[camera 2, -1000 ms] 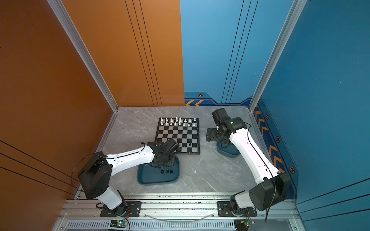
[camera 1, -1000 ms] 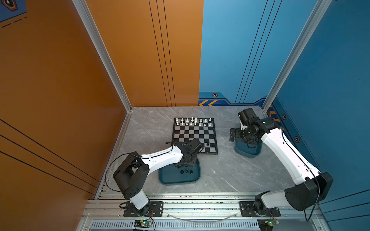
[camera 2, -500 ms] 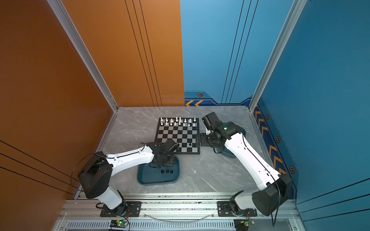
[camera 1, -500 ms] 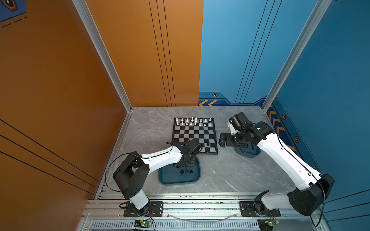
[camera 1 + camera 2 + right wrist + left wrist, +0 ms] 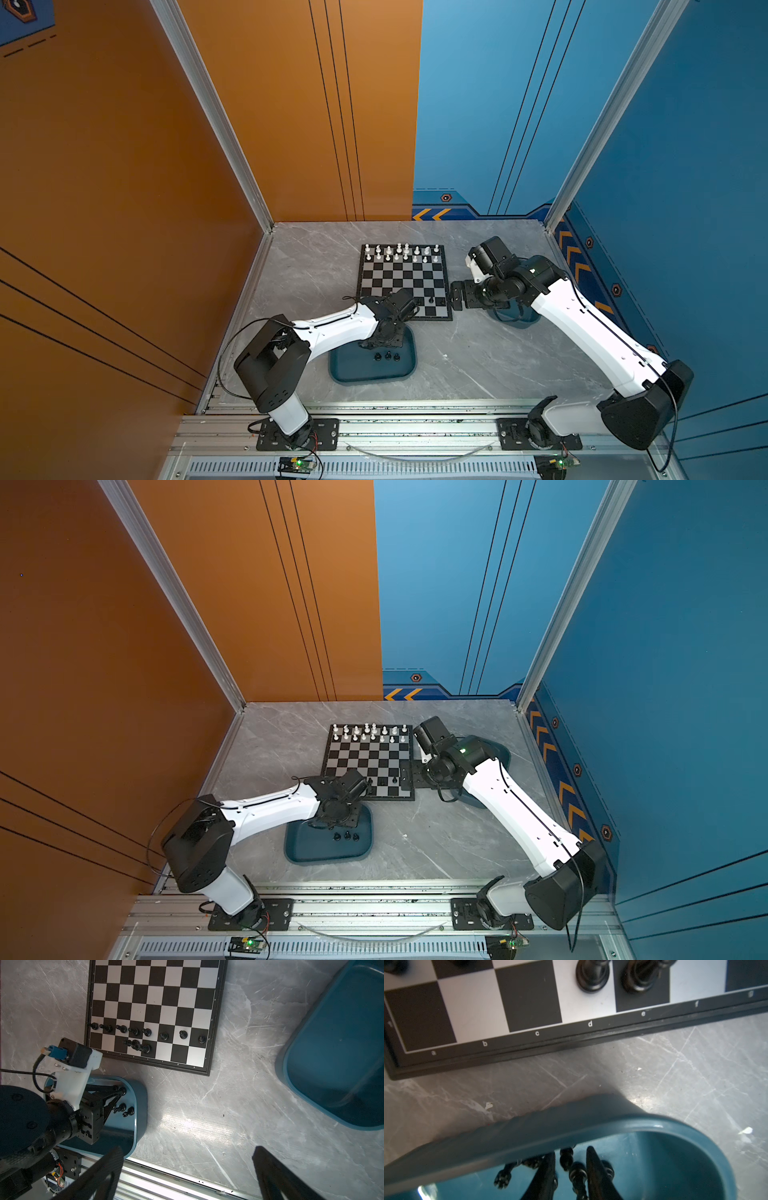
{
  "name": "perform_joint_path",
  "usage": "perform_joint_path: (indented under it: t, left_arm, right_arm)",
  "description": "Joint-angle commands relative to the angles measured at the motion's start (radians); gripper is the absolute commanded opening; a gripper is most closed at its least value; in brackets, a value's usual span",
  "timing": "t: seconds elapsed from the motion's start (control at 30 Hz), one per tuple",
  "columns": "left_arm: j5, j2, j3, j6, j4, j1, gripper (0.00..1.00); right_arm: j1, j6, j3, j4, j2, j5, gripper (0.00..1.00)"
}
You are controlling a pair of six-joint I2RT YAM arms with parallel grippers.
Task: Set up the chess pieces on the board
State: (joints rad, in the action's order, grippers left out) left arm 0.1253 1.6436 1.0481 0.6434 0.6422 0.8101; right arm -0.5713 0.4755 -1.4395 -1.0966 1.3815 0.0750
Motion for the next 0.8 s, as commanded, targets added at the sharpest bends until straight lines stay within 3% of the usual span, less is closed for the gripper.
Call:
perform_joint_path:
  t: [0.0,0.77]
  left_arm:
    - [-0.021,-0.014,-0.011,-0.016,-0.007,-0.009,0.26]
    - [-0.027,0.002,-0.044,-0.022,-0.012,-0.013,0.24]
  right_arm:
    - [-0.005,0.015,0.004,-0.006,-0.028,-0.035,1.0]
    - [-0.001,0.007,0.01,-0.017,-0.037,-0.05,1.0]
